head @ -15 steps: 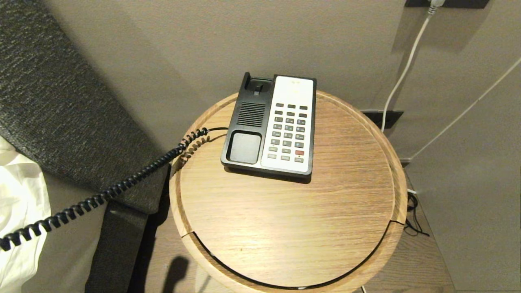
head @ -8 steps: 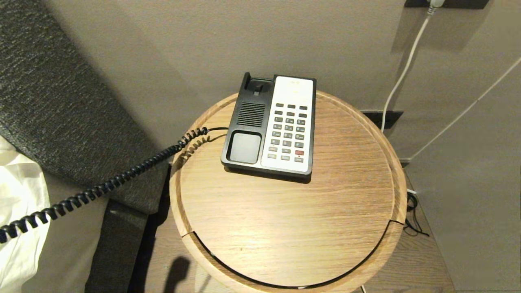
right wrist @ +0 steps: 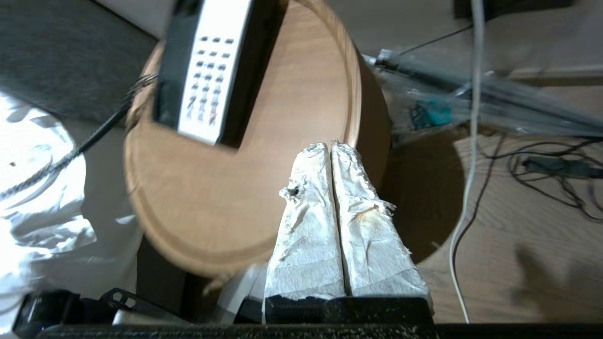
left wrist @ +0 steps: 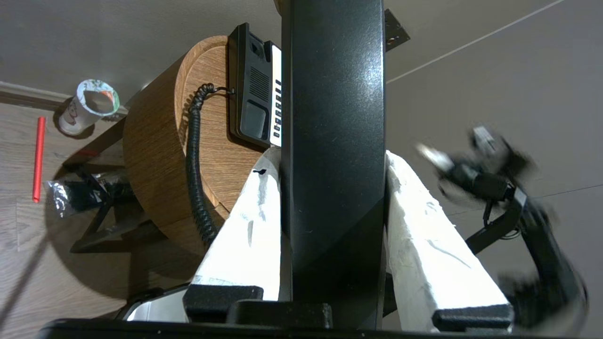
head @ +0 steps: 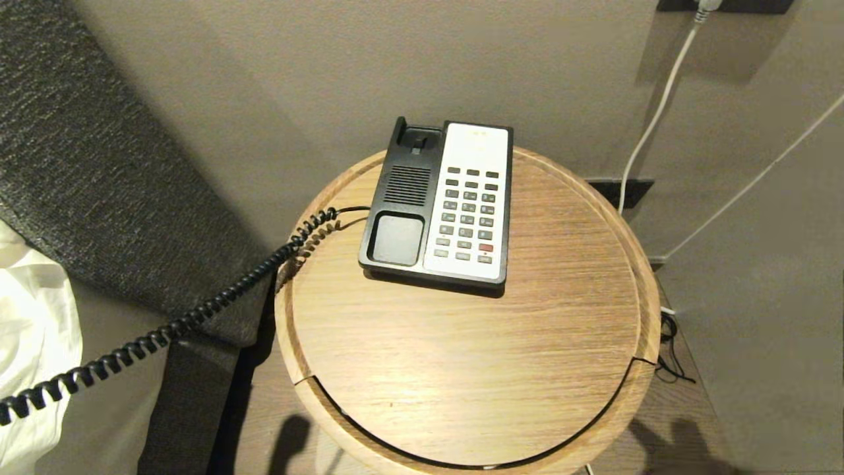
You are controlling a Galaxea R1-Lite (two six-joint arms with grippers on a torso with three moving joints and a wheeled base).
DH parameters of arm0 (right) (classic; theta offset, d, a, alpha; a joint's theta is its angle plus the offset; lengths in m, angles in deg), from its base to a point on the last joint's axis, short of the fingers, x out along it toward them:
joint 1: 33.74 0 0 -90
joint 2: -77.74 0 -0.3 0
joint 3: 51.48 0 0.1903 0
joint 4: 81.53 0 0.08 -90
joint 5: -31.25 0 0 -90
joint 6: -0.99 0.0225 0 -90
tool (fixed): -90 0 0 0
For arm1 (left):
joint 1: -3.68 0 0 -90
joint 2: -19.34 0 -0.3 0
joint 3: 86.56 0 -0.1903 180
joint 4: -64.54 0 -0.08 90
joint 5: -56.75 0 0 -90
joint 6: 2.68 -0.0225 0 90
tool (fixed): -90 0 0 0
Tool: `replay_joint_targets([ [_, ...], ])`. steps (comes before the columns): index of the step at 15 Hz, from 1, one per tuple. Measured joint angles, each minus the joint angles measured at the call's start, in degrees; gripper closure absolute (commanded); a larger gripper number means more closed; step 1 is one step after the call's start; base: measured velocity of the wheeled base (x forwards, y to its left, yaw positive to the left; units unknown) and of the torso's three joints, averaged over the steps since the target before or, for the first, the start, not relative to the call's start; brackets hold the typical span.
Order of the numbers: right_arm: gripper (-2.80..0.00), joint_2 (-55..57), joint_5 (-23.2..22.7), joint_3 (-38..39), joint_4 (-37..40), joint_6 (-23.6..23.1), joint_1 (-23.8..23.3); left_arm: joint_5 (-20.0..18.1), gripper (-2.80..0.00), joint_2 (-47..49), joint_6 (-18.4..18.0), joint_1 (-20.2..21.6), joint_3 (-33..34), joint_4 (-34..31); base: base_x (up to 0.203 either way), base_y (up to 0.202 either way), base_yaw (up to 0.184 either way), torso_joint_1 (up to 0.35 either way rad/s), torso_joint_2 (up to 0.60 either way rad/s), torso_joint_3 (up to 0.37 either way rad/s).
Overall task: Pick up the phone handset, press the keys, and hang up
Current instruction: Dial the number
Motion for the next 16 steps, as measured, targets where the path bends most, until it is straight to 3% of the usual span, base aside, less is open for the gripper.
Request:
replay_joint_targets([
  [4, 0.00, 18.5, 6.3, -7.7, -2.3, -0.6, 14.9, 0.1, 0.00, 0.0, 0.1, 0.0, 0.1, 0.0, 0.000, 0.000, 0.000, 0.000, 0.00, 0.000],
  [7, 0.00, 29.0, 14.4, -10.0, -8.4, 0.8, 24.9, 0.1, 0.00, 0.0, 0.1, 0.0, 0.0, 0.0, 0.000, 0.000, 0.000, 0.000, 0.00, 0.000],
  [11, 0.00, 39.8, 22.4, -17.1, -14.7, 2.6, 31.3, 0.0, 0.00, 0.0, 0.0, 0.0, 0.2, 0.0, 0.000, 0.000, 0.000, 0.000, 0.00, 0.000],
  [16, 0.00, 43.3, 22.8, -22.1, -9.7, 6.5, 35.9, 0.0, 0.00, -0.2, 0.1, 0.0, 0.3, 0.3, 0.000, 0.000, 0.000, 0.000, 0.00, 0.000],
])
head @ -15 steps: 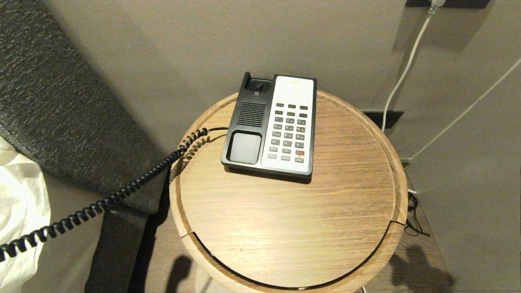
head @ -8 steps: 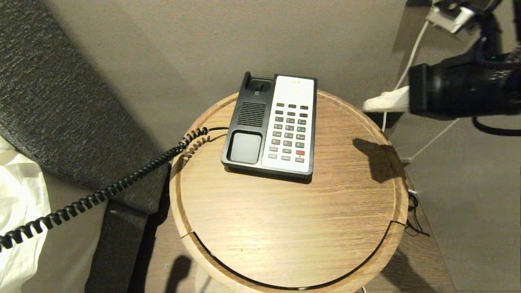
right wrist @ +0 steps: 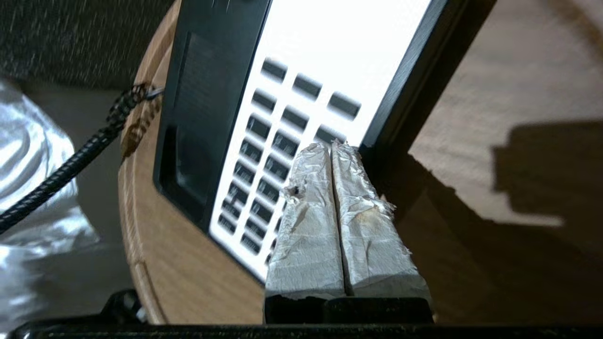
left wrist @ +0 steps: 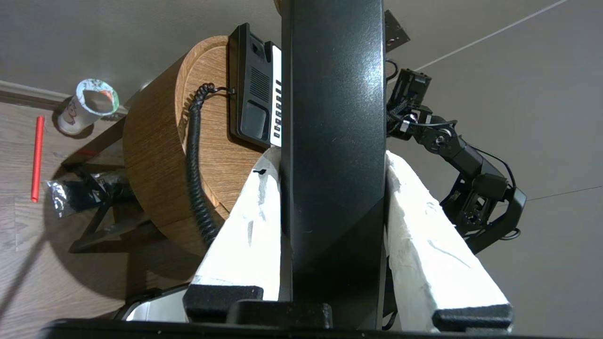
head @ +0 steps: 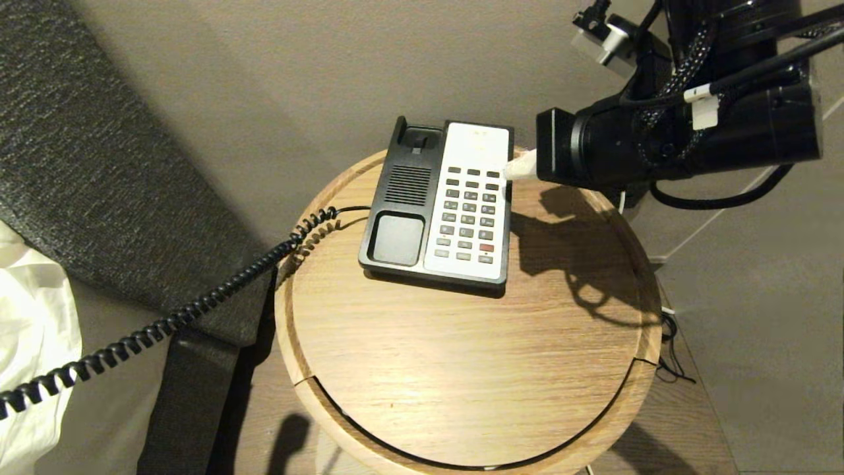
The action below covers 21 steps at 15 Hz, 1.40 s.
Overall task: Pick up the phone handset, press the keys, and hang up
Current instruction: Dial the number
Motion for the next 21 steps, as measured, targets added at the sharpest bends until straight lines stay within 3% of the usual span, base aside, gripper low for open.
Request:
replay_joint_targets([
  [21, 0.00, 3.3, 1.9, -1.2, 1.1, 1.9, 2.1, 0.0, 0.00, -0.9, 0.2, 0.0, 1.7, 0.0, 0.000, 0.000, 0.000, 0.000, 0.00, 0.000],
])
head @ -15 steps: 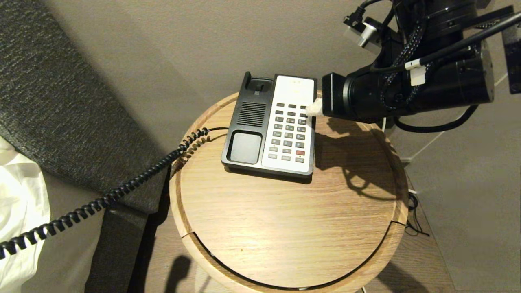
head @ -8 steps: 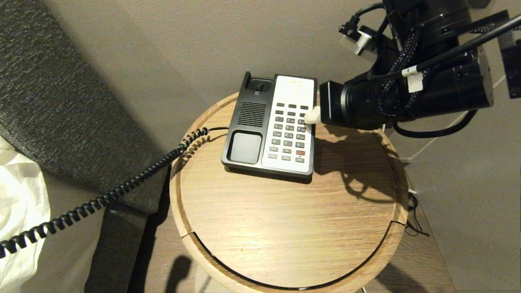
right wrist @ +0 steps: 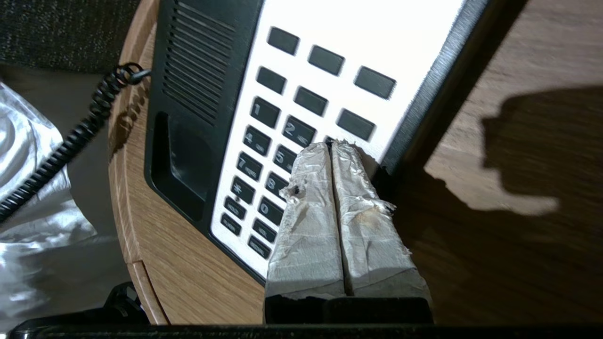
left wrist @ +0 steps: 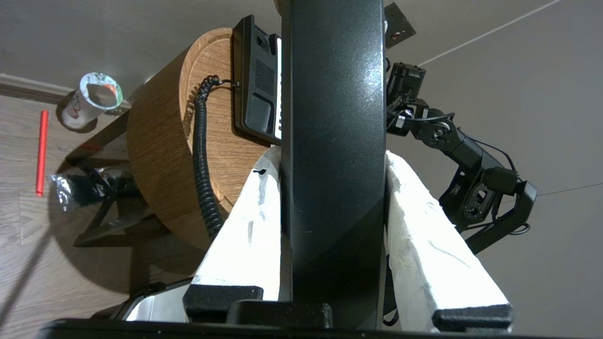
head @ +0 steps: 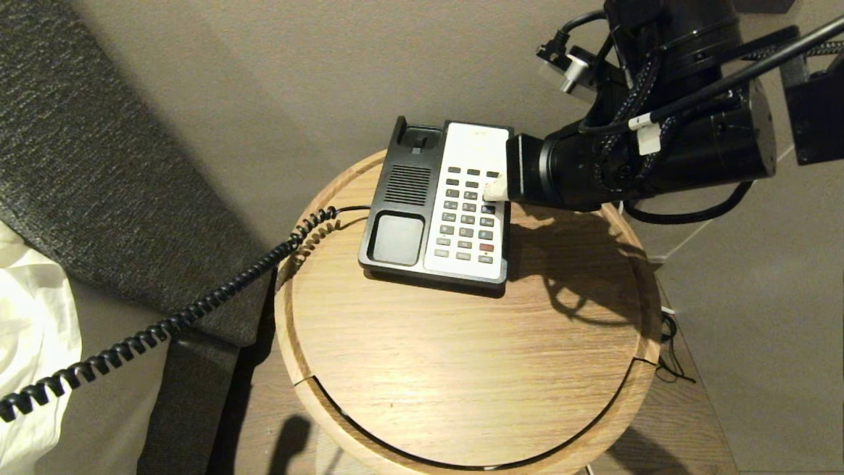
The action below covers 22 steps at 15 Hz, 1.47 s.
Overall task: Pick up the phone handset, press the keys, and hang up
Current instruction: Dial the number
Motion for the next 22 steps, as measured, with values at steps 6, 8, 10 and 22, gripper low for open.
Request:
replay_joint_targets([
  [6, 0.00, 1.2, 0.2, -0.7, 0.2, -0.3, 0.0, 0.0, 0.00, -0.5, -0.1, -0.1, 0.6, 0.0, 0.000, 0.000, 0.000, 0.000, 0.00, 0.000],
  [8, 0.00, 1.1, 0.3, -0.6, 0.4, -0.3, 0.0, 0.0, 0.00, -0.7, 0.0, -0.1, 0.6, 0.0, 0.000, 0.000, 0.000, 0.000, 0.00, 0.000],
  [10, 0.00, 1.0, 0.2, -1.7, 0.6, -0.1, 0.0, 0.0, 0.00, -0.8, -0.1, -0.1, 0.7, 0.0, 0.000, 0.000, 0.000, 0.000, 0.00, 0.000],
  [22, 0.00, 1.1, 0.1, -7.1, 9.5, 3.9, 2.0, 0.0, 0.00, -1.1, 0.0, -0.1, 0.6, 0.0, 0.000, 0.000, 0.000, 0.000, 0.00, 0.000],
])
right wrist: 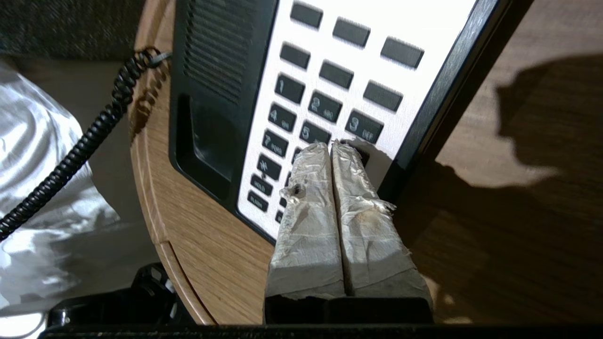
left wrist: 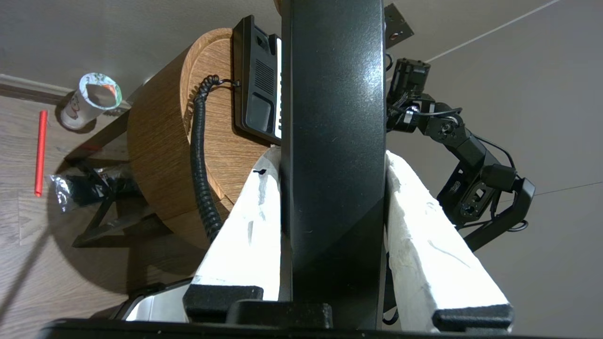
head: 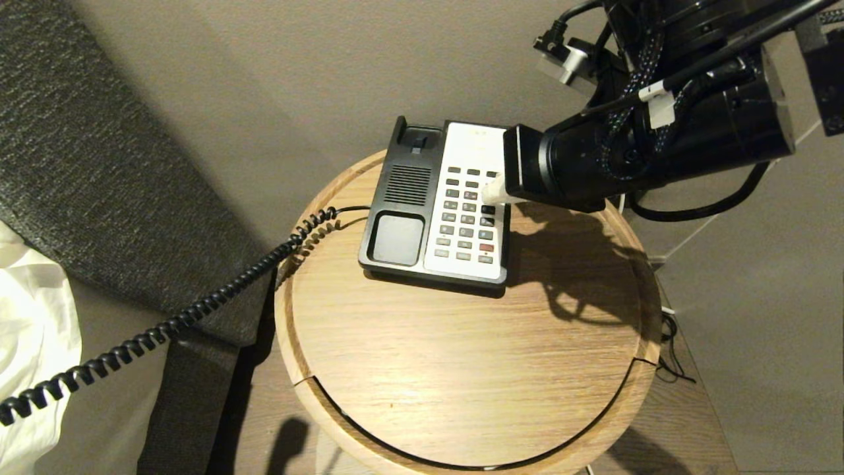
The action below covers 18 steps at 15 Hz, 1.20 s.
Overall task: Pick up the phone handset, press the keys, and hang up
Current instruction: Dial the number
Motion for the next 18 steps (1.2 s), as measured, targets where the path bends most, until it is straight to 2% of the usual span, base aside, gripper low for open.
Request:
replay_joint_targets([
  [15, 0.00, 1.6, 0.3, 0.4, 0.1, -0.9, -0.1, 0.0, 0.00, -0.5, 0.0, -0.2, 0.4, -0.1, 0.000, 0.000, 0.000, 0.000, 0.00, 0.000],
  [18, 0.00, 1.2, 1.0, 2.5, -0.7, -2.6, -0.1, 0.0, 0.00, -0.5, 0.0, -0.2, 0.6, -0.1, 0.000, 0.000, 0.000, 0.000, 0.00, 0.000],
])
